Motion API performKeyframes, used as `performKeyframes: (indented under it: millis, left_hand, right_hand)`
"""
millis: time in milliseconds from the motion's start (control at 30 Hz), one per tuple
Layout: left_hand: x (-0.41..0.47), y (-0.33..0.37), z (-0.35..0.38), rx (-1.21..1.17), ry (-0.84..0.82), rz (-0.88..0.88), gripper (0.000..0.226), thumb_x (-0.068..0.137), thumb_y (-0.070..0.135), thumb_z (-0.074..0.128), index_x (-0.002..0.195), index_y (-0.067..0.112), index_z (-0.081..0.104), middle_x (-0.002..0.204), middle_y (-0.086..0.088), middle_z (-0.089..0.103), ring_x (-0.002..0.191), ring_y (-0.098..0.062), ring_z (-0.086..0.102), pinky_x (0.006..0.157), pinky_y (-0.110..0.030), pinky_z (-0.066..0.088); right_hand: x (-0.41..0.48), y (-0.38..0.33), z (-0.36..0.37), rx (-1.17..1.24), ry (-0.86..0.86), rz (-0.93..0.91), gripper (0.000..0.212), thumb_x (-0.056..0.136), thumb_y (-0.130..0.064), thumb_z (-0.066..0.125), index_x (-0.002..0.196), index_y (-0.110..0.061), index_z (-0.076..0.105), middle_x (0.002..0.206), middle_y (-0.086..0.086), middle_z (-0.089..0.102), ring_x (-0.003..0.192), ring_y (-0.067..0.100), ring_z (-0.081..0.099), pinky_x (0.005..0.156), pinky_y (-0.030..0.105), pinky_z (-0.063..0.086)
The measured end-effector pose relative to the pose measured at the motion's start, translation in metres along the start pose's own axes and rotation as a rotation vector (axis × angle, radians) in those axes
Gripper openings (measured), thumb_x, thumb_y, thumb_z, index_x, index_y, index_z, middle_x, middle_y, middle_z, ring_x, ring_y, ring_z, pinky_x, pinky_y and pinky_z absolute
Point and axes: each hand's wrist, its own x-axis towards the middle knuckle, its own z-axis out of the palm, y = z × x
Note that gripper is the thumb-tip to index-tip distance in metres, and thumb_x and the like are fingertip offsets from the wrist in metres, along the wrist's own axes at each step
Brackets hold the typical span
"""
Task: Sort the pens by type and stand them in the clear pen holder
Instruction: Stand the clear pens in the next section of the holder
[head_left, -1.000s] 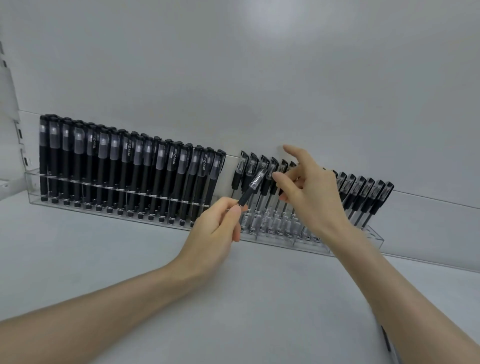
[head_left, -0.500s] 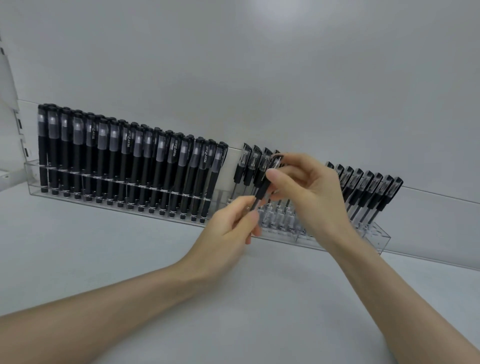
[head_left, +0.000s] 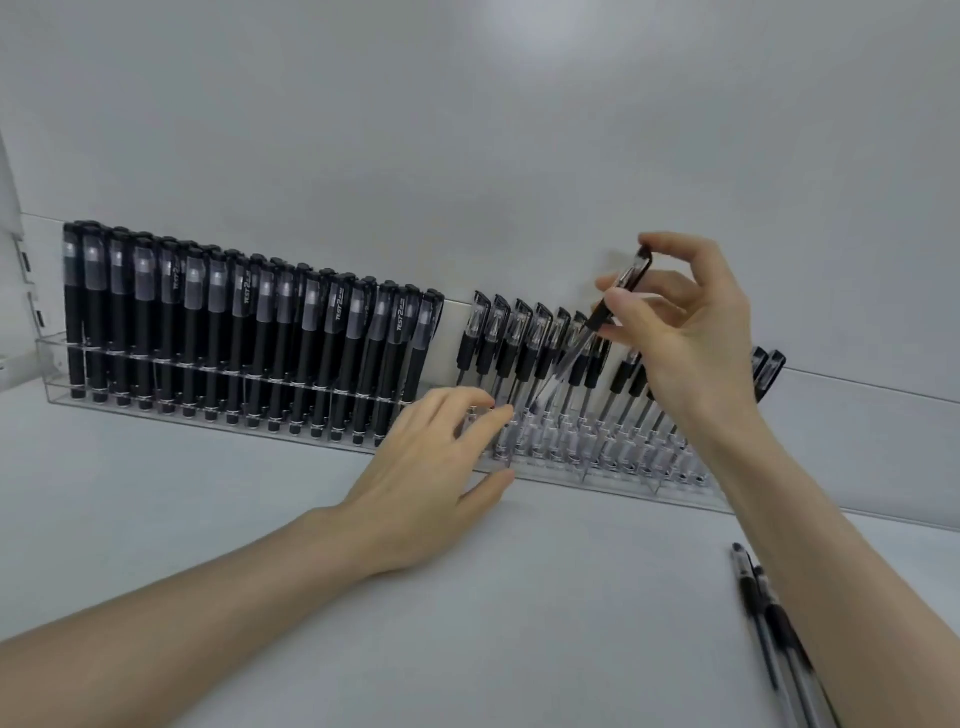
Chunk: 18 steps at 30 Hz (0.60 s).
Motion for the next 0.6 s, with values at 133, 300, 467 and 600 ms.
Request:
performKeyframes:
  millis: [133,300,467,600]
  left_hand:
    - [-0.001,-0.001,0.007,0.114,-0.044,0.046,0.057,0.088,0.047,0.037,0.129,0.011,0.054,0.119,-0.002,0.054,0.109,-0.016,0.040,0.092,-0.032,0.045]
    - [0.000,-0.002,0.007,0.167,-0.028,0.067,0.056,0.088,0.047,0.036,0.127,0.012,0.056,0.116,-0.002,0.055,0.108,-0.017,0.042,0.089,-0.032,0.047]
    - [0.001,-0.001,0.006,0.211,-0.039,0.071,0.057,0.088,0.047,0.035,0.126,0.012,0.058,0.114,-0.002,0.057,0.106,-0.017,0.043,0.088,-0.031,0.048]
    - [0.001,-0.001,0.005,0.215,-0.051,0.072,0.057,0.088,0.047,0.035,0.126,0.012,0.058,0.114,-0.001,0.058,0.105,-0.017,0.044,0.087,-0.031,0.048]
  right_hand:
    - [-0.001,0.015,0.010,-0.097,0.023,-0.048,0.035,0.088,-0.002,0.063,0.113,-0.023,0.050,0.097,0.002,0.067,0.085,0.016,0.068,0.077,0.040,0.059]
    - [-0.006,0.031,0.020,-0.232,-0.032,-0.085,0.035,0.086,-0.008,0.067,0.114,-0.026,0.057,0.086,-0.013,0.056,0.083,0.015,0.063,0.078,0.040,0.056]
    - [0.000,0.032,0.017,-0.345,-0.108,-0.070,0.038,0.086,-0.006,0.068,0.120,-0.020,0.061,0.081,-0.007,0.060,0.077,0.009,0.061,0.075,0.023,0.052]
    - [0.007,0.027,0.011,-0.406,-0.167,-0.061,0.034,0.086,-0.004,0.067,0.115,-0.020,0.060,0.082,0.004,0.065,0.080,0.018,0.066,0.081,0.032,0.055]
